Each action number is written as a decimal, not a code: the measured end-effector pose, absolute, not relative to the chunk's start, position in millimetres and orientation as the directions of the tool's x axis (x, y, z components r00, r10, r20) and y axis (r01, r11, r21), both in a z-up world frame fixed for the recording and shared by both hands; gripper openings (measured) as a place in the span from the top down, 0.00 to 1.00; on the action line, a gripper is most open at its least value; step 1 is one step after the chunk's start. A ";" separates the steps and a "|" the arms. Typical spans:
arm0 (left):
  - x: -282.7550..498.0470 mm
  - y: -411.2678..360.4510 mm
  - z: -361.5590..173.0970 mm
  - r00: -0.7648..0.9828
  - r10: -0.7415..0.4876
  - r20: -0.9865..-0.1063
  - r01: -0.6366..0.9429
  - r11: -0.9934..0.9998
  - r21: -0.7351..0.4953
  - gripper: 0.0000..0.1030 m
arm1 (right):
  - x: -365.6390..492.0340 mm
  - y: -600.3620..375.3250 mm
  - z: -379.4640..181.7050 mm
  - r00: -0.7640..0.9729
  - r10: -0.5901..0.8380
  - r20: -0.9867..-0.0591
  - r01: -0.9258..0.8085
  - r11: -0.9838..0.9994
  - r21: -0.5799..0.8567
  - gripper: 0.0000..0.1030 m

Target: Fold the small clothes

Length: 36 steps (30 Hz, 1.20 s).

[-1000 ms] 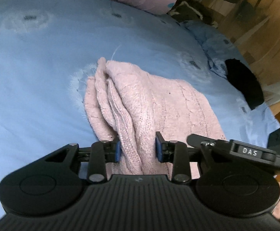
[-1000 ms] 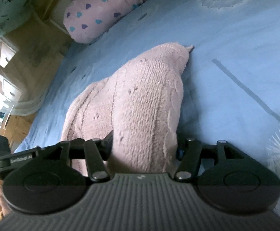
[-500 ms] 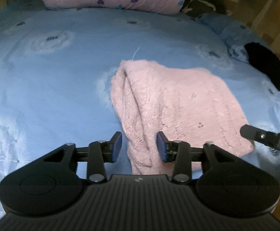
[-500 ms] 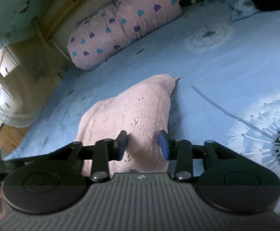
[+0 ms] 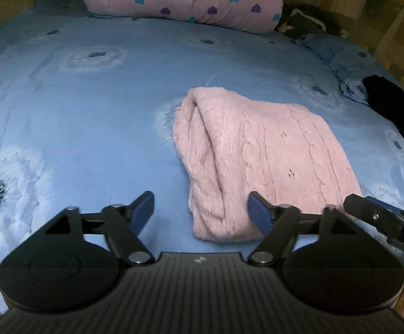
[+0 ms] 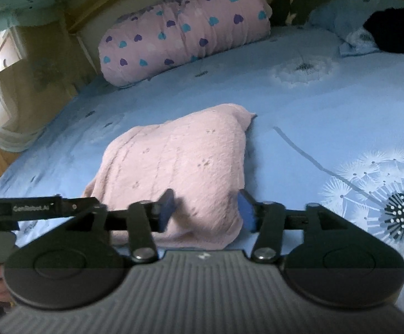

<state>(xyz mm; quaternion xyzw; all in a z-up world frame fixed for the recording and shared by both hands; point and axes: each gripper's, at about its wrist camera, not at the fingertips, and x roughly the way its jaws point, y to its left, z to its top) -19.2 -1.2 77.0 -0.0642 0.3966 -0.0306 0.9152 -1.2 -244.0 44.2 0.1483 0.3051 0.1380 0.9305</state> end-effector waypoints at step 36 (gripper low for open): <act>-50.6 -45.0 45.1 0.647 -0.028 -0.762 0.010 1.000 -0.029 0.03 | -44.9 -221.8 18.1 0.825 0.266 -0.499 -0.208 0.963 0.169 0.27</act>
